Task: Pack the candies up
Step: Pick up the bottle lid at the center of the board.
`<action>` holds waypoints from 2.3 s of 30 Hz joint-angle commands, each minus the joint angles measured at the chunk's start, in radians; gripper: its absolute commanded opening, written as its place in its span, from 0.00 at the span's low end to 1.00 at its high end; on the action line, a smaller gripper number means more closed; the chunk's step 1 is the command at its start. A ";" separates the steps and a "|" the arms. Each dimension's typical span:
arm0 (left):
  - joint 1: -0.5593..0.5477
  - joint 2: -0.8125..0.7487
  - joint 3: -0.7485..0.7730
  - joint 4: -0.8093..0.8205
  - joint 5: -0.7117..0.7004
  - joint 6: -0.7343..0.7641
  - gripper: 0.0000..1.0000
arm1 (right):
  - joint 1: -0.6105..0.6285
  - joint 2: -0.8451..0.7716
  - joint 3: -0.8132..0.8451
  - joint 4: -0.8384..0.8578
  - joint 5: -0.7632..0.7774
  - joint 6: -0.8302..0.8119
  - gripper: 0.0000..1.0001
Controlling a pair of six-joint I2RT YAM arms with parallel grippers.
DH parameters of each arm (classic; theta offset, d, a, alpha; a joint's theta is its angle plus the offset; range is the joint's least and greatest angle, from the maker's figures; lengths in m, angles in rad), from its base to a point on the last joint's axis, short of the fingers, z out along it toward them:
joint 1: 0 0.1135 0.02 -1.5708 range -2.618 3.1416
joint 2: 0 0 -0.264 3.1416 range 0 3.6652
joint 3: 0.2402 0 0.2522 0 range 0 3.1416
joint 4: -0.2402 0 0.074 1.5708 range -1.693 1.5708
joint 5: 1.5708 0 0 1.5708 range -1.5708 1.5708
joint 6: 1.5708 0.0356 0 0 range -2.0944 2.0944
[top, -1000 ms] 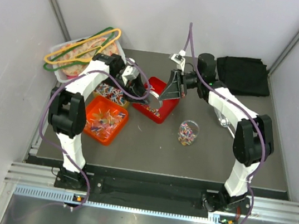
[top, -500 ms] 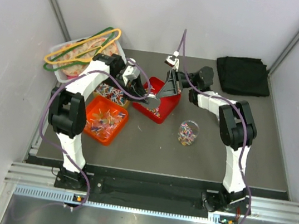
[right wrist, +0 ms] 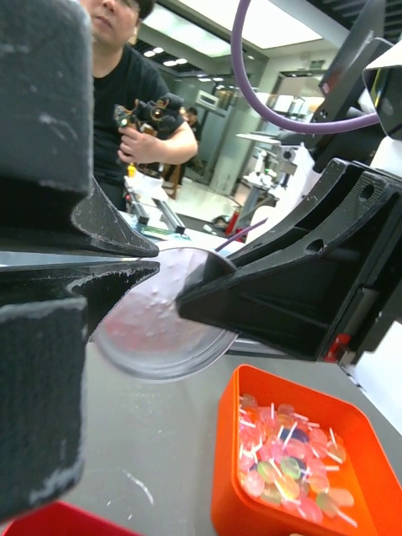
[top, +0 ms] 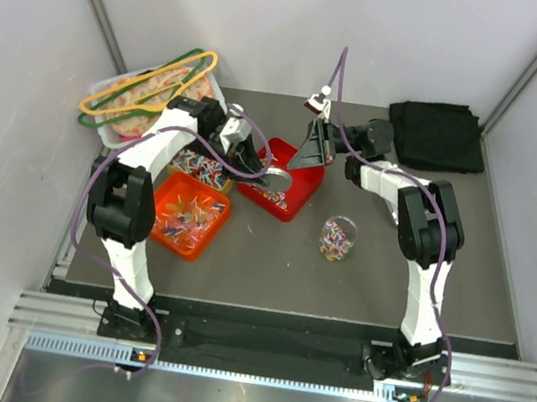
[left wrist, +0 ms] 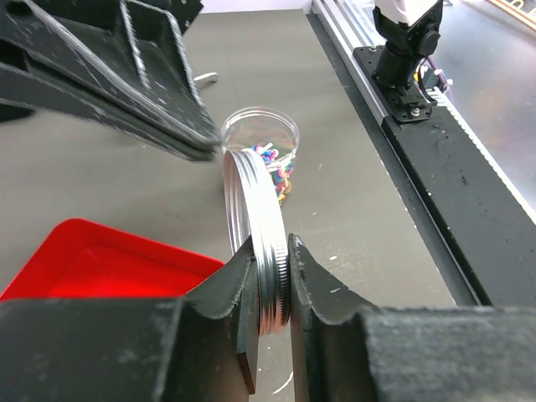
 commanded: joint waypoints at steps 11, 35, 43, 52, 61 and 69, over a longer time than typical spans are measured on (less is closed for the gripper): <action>0.001 0.040 0.035 -0.180 0.205 -0.026 0.06 | -0.087 -0.089 0.070 0.313 -0.179 0.025 0.36; -0.084 0.166 0.351 -0.181 0.145 -0.199 0.01 | -0.168 -0.347 0.506 0.146 -0.118 0.067 0.57; -0.151 0.220 0.480 -0.160 0.076 -0.284 0.00 | -0.266 -0.514 0.558 -0.902 0.100 -0.578 0.59; -0.180 0.093 0.308 0.446 -0.099 -0.786 0.00 | -0.225 -0.700 0.459 -1.861 0.864 -1.810 0.68; -0.187 -0.047 0.037 0.967 -0.489 -1.325 0.00 | -0.106 -0.939 0.003 -1.841 1.097 -2.026 0.69; -0.177 -0.081 -0.090 1.222 -0.656 -1.562 0.00 | 0.209 -0.906 -0.123 -1.884 1.403 -2.233 0.86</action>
